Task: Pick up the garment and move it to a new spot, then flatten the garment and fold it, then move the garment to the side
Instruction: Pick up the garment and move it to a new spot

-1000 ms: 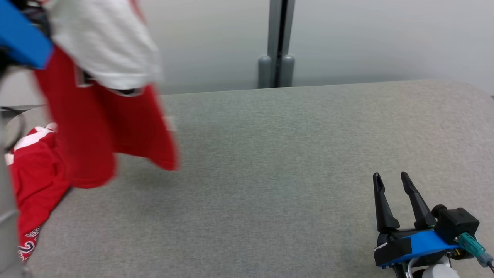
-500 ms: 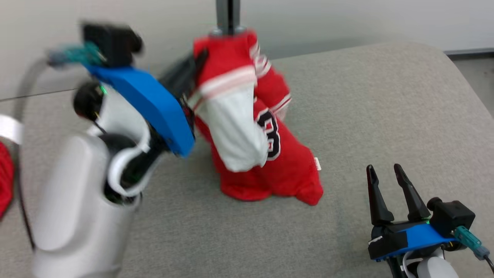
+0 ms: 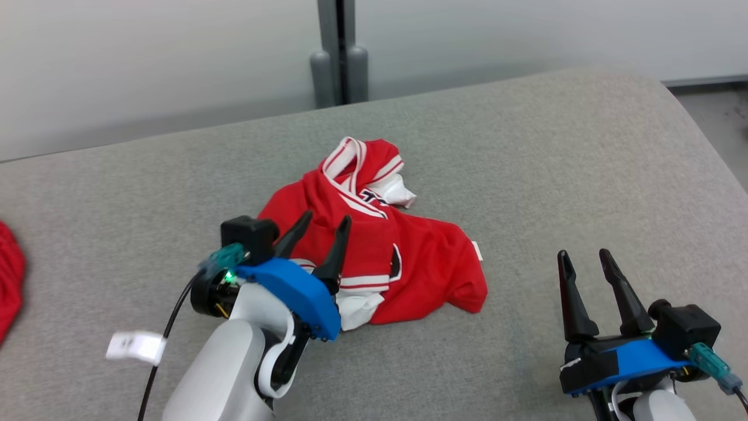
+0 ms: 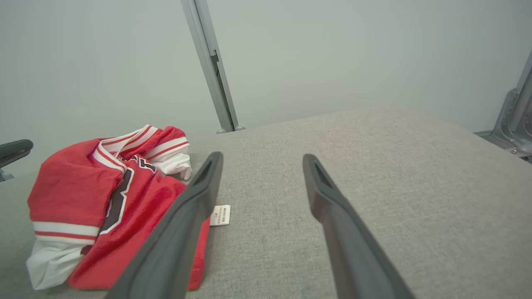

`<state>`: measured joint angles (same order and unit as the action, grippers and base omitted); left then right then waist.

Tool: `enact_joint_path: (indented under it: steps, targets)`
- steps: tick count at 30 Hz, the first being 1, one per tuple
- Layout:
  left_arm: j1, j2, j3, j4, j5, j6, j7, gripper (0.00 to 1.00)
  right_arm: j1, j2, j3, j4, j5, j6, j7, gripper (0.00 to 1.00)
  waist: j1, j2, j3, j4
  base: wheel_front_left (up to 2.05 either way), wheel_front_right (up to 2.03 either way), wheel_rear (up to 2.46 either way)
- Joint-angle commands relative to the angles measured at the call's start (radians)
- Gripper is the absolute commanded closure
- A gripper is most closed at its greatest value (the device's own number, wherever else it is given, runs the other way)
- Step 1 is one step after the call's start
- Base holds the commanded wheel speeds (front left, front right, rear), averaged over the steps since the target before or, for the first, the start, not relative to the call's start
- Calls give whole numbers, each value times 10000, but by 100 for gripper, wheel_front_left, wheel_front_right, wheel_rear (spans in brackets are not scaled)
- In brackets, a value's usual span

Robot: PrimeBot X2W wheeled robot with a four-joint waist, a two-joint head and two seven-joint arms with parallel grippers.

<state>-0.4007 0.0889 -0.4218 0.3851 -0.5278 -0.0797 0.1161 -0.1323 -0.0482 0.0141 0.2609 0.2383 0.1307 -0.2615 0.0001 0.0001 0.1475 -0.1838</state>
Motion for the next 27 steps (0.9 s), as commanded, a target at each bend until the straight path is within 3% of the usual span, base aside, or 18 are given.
enact_joint_path:
  steps: [1, 5, 11, 20, 27]
  targets:
    - [147, 16, 128, -70, -45, -46, -344, 0, 126, -41, -39, -17, -27, 2, -48, 0, -1, -1, -77, 93, 0, 0, 0]
    - [796, 185, 468, -369, -65, -114, -1914, 0, 265, -41, -112, -59, -200, 2, 41, 0, -1, -1, -434, 524, 0, 0, 0]
    - [1865, 596, 1020, -577, 143, 243, -3326, 0, 572, -41, -276, -255, -514, 2, 406, 0, -1, -1, -937, 1187, 0, 0, 0]
    - [3493, 1164, 1721, -850, 740, 788, -3811, 0, 1081, -43, -434, -475, -555, 2, 927, 0, -1, -1, -1364, 1764, 0, 0, 0]
    - [4208, 1079, 2547, -1436, 980, 982, -3822, 0, 1252, -43, -513, -399, -537, 2, 1047, 0, -1, -1, -1450, 1843, 0, 0, 0]
